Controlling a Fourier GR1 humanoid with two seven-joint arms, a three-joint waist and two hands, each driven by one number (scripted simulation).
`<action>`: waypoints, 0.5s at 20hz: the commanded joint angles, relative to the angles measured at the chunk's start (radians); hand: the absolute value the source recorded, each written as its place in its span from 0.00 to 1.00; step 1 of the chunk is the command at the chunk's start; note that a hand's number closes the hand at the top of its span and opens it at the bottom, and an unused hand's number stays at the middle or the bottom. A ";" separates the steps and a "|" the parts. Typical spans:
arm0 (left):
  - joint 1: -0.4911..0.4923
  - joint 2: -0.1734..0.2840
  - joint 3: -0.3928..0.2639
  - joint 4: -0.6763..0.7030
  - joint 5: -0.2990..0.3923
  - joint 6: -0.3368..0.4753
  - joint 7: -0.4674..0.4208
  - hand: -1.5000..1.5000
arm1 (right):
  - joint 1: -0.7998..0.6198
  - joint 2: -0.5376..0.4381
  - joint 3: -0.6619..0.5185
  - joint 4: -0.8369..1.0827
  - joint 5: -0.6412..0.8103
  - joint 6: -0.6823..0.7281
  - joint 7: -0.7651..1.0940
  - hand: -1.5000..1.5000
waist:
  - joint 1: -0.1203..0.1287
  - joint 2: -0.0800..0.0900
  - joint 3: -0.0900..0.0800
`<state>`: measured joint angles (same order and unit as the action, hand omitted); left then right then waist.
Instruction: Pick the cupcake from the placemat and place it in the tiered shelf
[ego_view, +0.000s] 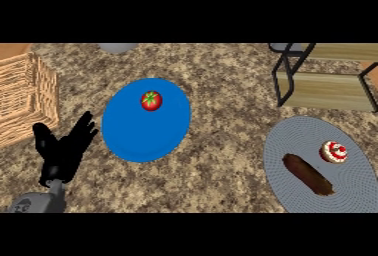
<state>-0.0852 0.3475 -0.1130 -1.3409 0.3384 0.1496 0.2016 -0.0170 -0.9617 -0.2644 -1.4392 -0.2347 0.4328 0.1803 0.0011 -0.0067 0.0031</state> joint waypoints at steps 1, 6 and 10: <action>0.038 -0.004 -0.011 0.034 0.002 -0.036 0.014 0.50 | -0.066 0.038 0.084 -0.081 0.085 -0.111 0.180 0.00 | 0.012 0.008 -0.005; 0.079 0.002 0.012 0.019 -0.011 -0.043 -0.004 0.50 | -0.090 0.082 0.151 -0.096 0.138 -0.095 0.285 0.00 | 0.010 0.008 -0.004; 0.093 -0.026 -0.003 -0.021 -0.025 -0.025 0.024 0.50 | -0.140 0.077 0.183 -0.124 0.157 -0.048 0.378 0.00 | 0.010 0.007 -0.003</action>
<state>-0.0586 0.3376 -0.1003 -1.3775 0.3222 0.1364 0.2165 -0.1107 -0.8872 -0.1132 -1.5679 -0.1056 0.3532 0.4957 0.0066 -0.0055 0.0045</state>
